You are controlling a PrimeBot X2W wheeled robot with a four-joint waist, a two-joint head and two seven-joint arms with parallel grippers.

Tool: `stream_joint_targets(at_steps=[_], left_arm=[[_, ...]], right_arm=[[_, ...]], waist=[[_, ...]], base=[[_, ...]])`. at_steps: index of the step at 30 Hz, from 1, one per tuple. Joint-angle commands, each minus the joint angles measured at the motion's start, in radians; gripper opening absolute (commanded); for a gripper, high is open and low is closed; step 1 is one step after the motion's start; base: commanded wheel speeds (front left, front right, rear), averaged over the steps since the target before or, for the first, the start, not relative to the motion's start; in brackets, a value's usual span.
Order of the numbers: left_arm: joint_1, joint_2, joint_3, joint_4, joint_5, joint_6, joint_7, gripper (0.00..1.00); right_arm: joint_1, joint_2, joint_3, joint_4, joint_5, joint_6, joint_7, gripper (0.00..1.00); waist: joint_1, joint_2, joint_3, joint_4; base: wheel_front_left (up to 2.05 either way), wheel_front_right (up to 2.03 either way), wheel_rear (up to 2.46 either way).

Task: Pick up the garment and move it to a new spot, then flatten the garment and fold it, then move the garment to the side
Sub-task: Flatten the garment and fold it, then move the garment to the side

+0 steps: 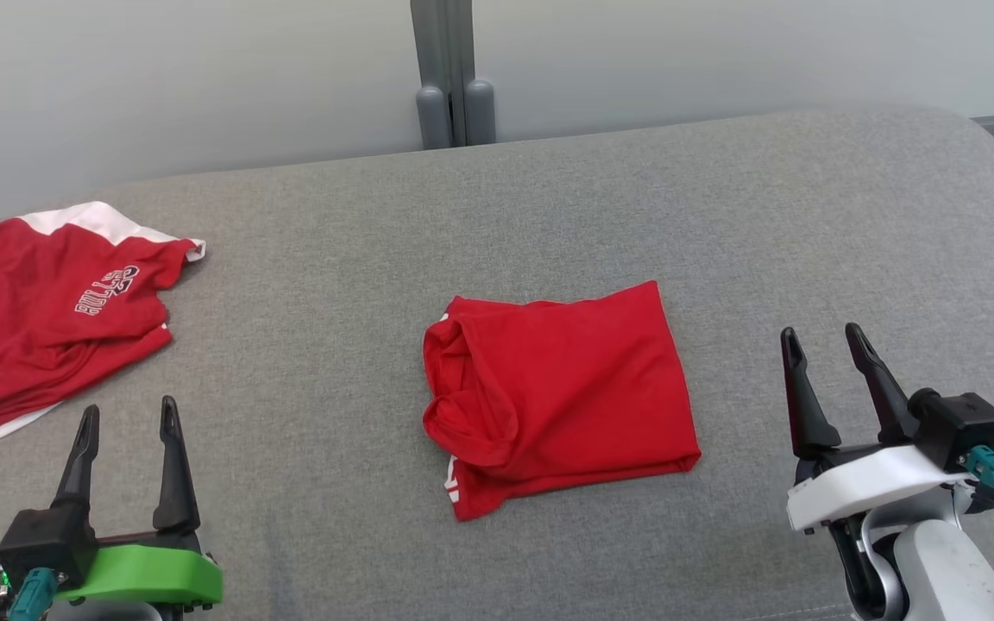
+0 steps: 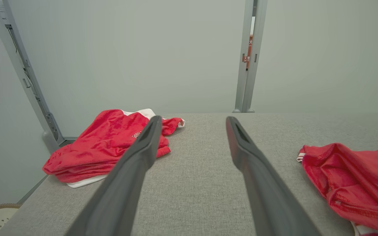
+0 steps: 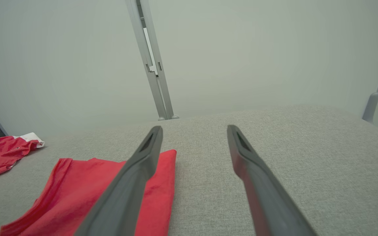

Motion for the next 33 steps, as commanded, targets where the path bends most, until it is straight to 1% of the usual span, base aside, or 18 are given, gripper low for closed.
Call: stream_joint_targets(at_steps=[1, 13, 33], left_arm=[[0.014, -0.003, 0.006, 0.006, 0.006, -0.005, 0.0, 1.0], [0.012, -0.021, 0.029, 0.031, 0.035, -0.038, 0.0, 1.0], [0.016, -0.043, 0.044, 0.043, 0.061, -0.058, 0.0, 1.0]], right_arm=[[0.016, 0.0, -0.001, -0.002, -0.009, -0.002, -0.003, 1.0], [0.054, 0.016, -0.013, 0.003, -0.03, -0.002, -0.003, 1.0], [0.049, 0.019, 0.0, 0.032, -0.033, -0.002, -0.003, 1.0]], waist=[[0.0, 0.0, -0.007, 0.004], [0.0, 0.0, -0.018, 0.022], [0.0, 0.0, -0.027, 0.021]], base=[[0.0, 0.0, 0.0], [0.0, 0.0, 0.0], [0.0, 0.0, 0.0]])
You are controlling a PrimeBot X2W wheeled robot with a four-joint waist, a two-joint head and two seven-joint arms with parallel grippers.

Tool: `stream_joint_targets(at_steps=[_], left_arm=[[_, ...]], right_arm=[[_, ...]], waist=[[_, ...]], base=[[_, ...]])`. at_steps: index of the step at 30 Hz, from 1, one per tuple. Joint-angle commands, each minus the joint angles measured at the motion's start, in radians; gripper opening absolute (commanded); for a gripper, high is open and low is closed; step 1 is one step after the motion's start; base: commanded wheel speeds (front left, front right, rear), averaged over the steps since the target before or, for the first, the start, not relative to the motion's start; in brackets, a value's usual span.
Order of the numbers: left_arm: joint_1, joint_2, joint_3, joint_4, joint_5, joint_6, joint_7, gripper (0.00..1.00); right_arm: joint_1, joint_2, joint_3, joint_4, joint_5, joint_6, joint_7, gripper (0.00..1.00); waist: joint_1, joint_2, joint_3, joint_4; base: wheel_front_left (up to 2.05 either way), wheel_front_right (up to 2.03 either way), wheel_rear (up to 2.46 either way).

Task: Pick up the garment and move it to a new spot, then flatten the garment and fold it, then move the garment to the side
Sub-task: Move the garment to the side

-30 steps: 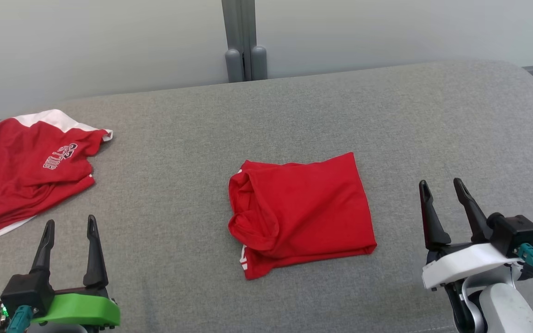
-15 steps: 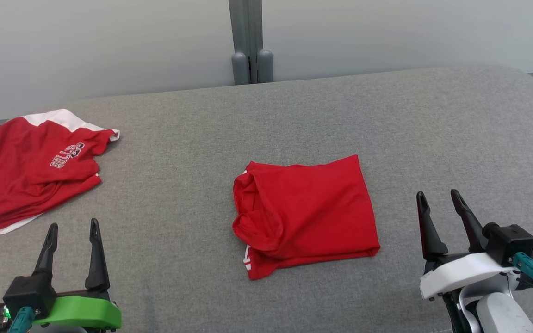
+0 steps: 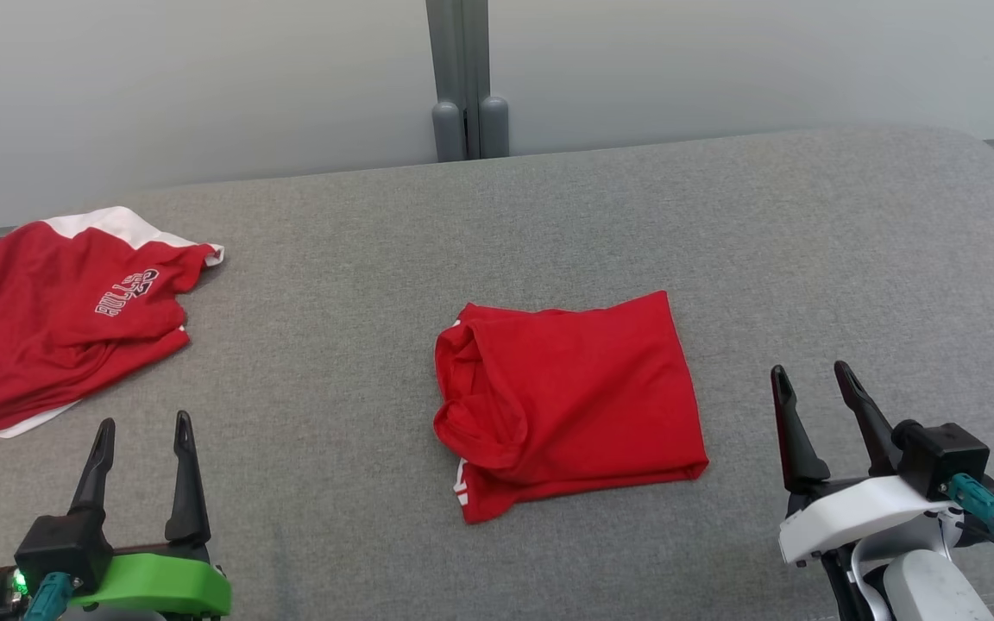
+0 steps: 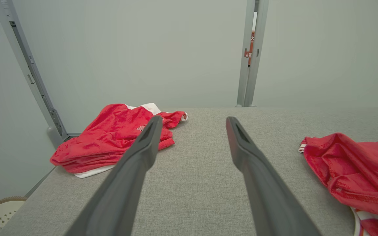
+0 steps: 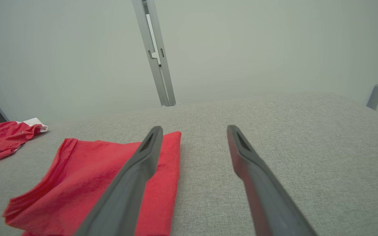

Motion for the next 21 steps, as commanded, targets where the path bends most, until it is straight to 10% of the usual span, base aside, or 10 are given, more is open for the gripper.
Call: stream_joint_targets(at_steps=[1, 21], left_arm=[[0.012, -0.003, 0.004, 0.001, 0.003, -0.003, 0.0, 1.0], [-0.049, -0.019, -0.003, 0.001, 0.027, -0.013, 0.0, 1.0]], right_arm=[[0.002, 0.0, 0.002, 0.004, -0.003, -0.002, -0.003, 1.0], [-0.234, -0.037, 0.155, 0.084, -0.031, -0.002, 0.014, 1.0]], waist=[[0.0, 0.0, -0.001, 0.0], [0.0, 0.0, 0.055, 0.018]], base=[[0.0, 0.0, 0.0], [0.0, 0.0, 0.0]])
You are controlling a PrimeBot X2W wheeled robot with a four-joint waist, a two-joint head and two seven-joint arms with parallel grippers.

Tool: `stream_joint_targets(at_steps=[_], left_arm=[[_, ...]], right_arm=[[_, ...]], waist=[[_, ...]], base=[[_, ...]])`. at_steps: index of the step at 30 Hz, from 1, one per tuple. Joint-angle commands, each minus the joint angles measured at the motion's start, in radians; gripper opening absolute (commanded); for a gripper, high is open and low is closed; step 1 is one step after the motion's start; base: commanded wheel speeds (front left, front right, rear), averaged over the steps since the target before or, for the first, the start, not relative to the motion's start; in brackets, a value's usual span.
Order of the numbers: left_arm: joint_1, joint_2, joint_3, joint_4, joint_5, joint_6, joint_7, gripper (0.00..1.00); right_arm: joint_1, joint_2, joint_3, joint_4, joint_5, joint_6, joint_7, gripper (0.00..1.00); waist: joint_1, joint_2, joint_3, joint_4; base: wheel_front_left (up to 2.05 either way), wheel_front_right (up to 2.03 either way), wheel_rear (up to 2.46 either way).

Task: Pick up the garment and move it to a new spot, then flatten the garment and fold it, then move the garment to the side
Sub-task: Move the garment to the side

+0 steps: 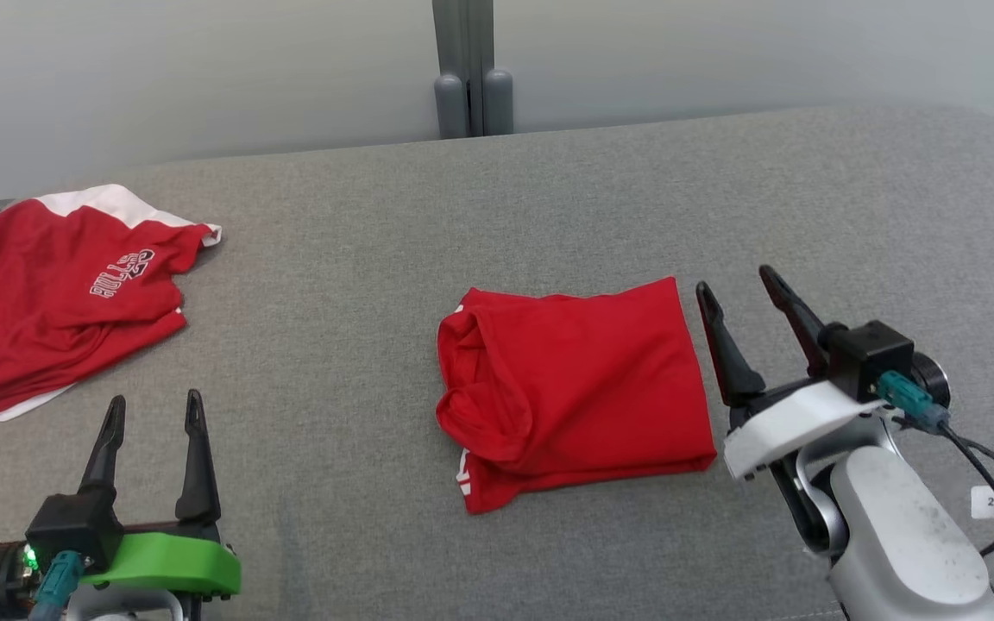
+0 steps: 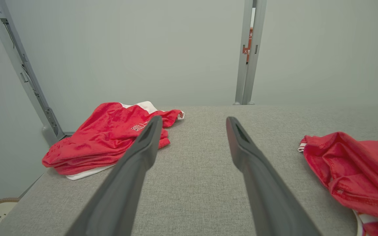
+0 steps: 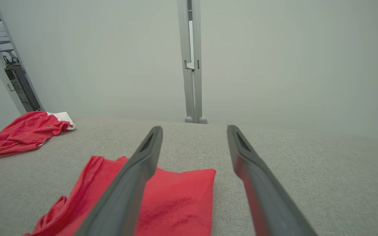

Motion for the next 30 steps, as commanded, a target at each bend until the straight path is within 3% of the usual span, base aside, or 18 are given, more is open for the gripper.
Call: stream_joint_targets(at_steps=[1, 12, 27, 28, 30], left_arm=[[-0.025, -0.002, -0.003, -0.003, 0.007, -0.004, 0.0, 1.0], [-0.098, -0.017, -0.037, 0.002, 0.007, -0.009, 0.0, 1.0], [-0.152, -0.028, -0.068, 0.014, 0.0, -0.014, 0.0, 1.0], [-0.152, -0.028, -0.07, 0.015, -0.001, -0.013, 0.0, 1.0], [-0.156, -0.029, -0.074, 0.016, -0.003, -0.011, 0.0, 1.0]], right_arm=[[-0.036, -0.007, 0.011, 0.015, -0.007, -0.002, -0.001, 1.0], [-0.191, -0.016, 0.034, 0.249, -0.007, -0.002, 0.005, 1.0], [-0.185, 0.025, 0.052, 0.529, 0.087, -0.002, 0.005, 1.0], [-0.18, 0.033, 0.062, 0.539, 0.104, -0.001, 0.011, 0.47], [-0.179, 0.04, 0.077, 0.548, 0.132, 0.0, 0.01, 0.0]], waist=[[0.0, 0.0, 0.023, 0.014], [0.0, 0.0, 0.123, 0.058], [0.0, 0.0, 0.199, 0.092], [0.0, 0.0, 0.201, 0.093], [0.0, 0.0, 0.205, 0.095]], base=[[0.0, 0.0, 0.0], [0.0, 0.0, 0.0], [0.0, 0.0, 0.0], [0.0, 0.0, 0.0], [0.0, 0.0, 0.0]])
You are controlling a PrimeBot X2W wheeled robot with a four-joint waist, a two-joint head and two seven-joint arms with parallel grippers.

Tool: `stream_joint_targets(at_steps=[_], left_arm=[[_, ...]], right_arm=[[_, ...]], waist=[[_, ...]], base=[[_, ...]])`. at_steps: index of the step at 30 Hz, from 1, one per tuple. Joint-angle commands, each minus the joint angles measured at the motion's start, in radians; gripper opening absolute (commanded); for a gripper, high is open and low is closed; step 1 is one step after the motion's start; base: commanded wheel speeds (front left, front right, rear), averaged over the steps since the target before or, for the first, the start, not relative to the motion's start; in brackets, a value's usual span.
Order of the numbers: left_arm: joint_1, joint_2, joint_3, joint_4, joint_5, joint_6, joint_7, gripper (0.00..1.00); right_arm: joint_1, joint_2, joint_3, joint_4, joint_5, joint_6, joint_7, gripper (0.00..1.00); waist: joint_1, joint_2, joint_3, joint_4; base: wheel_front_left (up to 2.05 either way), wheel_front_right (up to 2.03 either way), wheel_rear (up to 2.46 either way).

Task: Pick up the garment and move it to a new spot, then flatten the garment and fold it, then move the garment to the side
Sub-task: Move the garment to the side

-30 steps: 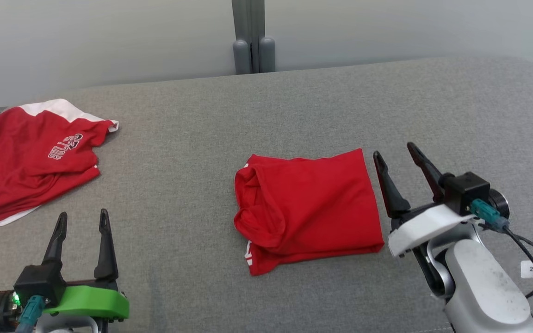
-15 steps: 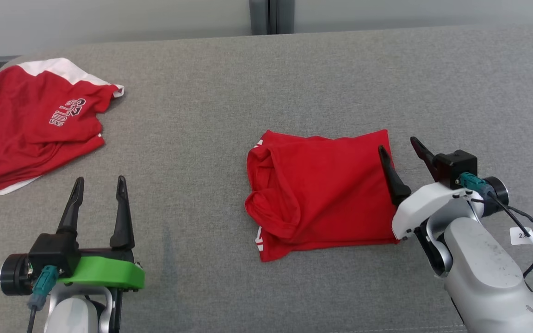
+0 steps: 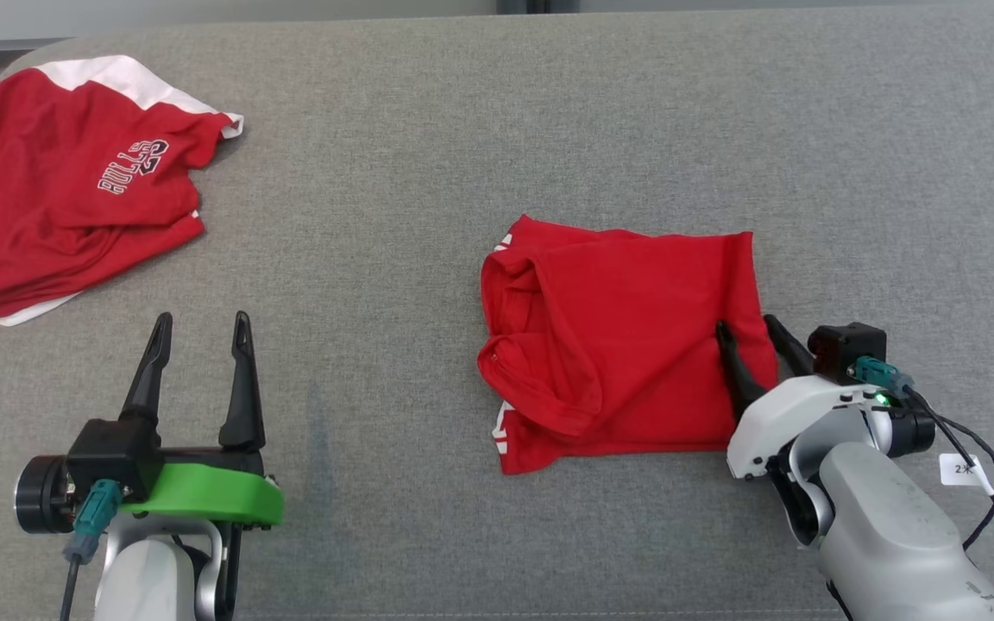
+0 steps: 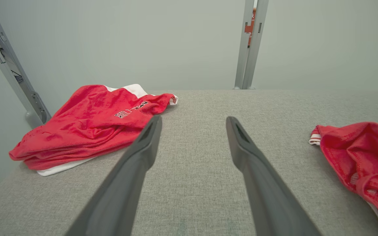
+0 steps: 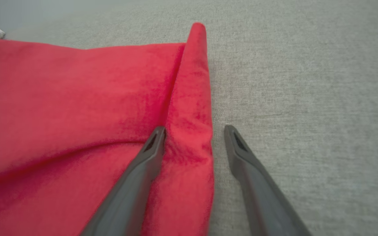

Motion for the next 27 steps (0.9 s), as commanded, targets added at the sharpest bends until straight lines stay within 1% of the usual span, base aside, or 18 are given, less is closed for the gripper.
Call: stream_joint_targets(at_steps=[1, 4, 7, 14, 18, 21, 25, 26, 27], left_arm=[[-0.018, 0.0, -0.003, 0.003, -0.005, 0.0, 0.0, 1.0], [-0.022, -0.001, -0.005, 0.0, -0.007, 0.003, 0.0, 1.0], [-0.033, -0.002, -0.007, -0.013, -0.011, 0.007, 0.0, 1.0], [-0.093, -0.002, -0.045, -0.034, -0.031, 0.012, 0.0, 1.0], [-0.136, -0.002, -0.066, -0.059, -0.028, 0.02, 0.0, 1.0], [-0.178, -0.001, -0.074, -0.091, -0.011, 0.021, 0.0, 1.0], [-0.22, 0.0, -0.066, -0.132, 0.009, 0.02, 0.0, 1.0], [-0.226, 0.002, -0.065, -0.137, 0.015, 0.019, 0.0, 1.0], [-0.234, 0.01, -0.066, -0.142, 0.027, 0.017, 0.0, 1.0]], right_arm=[[0.016, 0.015, 0.026, 0.029, 0.011, 0.001, 0.016, 0.0], [-0.021, 0.003, 0.052, 0.023, 0.03, 0.001, 0.013, 0.0], [-0.096, -0.025, 0.074, 0.001, 0.037, 0.0, 0.009, 0.0], [-0.267, -0.14, 0.108, -0.028, 0.024, 0.0, 0.032, 0.0], [-0.359, -0.224, 0.119, -0.051, 0.023, 0.0, 0.05, 0.0], [-0.431, -0.316, 0.133, -0.077, 0.017, 0.0, 0.074, 0.0], [-0.512, -0.422, 0.132, -0.117, 0.032, 0.0, 0.099, 0.0], [-0.522, -0.439, 0.13, -0.122, 0.036, 0.0, 0.102, 0.0], [-0.537, -0.471, 0.125, -0.133, 0.044, 0.0, 0.107, 0.0]], waist=[[0.0, 0.0, 0.004, 0.002], [0.0, 0.0, 0.014, -0.001], [0.0, 0.0, 0.047, -0.006], [0.0, 0.0, 0.171, -0.022], [0.0, 0.0, 0.251, -0.045], [0.0, 0.0, 0.324, -0.074], [0.0, 0.0, 0.404, -0.129], [0.0, 0.0, 0.416, -0.139], [0.0, 0.0, 0.438, -0.157]], base=[[0.0, 0.0, 0.0], [0.0, 0.0, 0.0], [0.0, 0.0, 0.0], [0.0, 0.0, 0.0], [0.0, 0.0, 0.0], [0.0, 0.0, 0.0], [0.0, 0.0, 0.0], [0.0, 0.0, 0.0], [0.0, 0.0, 0.0]])
